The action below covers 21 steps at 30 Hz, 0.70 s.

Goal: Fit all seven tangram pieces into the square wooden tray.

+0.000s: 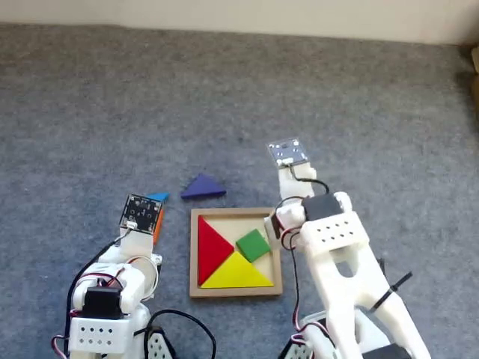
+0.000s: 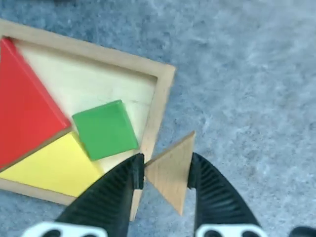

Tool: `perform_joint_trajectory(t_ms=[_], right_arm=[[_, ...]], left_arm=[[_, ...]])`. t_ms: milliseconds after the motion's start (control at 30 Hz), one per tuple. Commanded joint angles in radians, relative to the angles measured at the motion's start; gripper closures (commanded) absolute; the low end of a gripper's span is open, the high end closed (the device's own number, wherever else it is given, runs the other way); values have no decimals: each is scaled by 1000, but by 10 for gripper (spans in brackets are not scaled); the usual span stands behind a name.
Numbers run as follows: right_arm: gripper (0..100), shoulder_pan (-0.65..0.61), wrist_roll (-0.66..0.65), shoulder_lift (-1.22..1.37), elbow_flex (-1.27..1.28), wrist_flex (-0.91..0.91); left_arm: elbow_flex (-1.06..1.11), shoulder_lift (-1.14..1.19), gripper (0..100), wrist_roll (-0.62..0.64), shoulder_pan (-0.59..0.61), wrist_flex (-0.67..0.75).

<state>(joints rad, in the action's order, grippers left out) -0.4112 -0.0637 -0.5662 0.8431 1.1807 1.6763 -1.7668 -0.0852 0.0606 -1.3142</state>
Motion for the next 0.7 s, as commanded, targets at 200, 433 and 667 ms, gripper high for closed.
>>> perform_joint_trajectory(t_ms=[200, 433, 667], right_arm=[[902, -139, 18, -48, 1, 7], [899, -246, 296, -47, 5, 4], [899, -248, 302, -47, 166, -150]], left_arm=[[21, -48, 992, -6, 10, -5], [21, -48, 992, -6, 10, -5], [21, -48, 992, -6, 10, -5]])
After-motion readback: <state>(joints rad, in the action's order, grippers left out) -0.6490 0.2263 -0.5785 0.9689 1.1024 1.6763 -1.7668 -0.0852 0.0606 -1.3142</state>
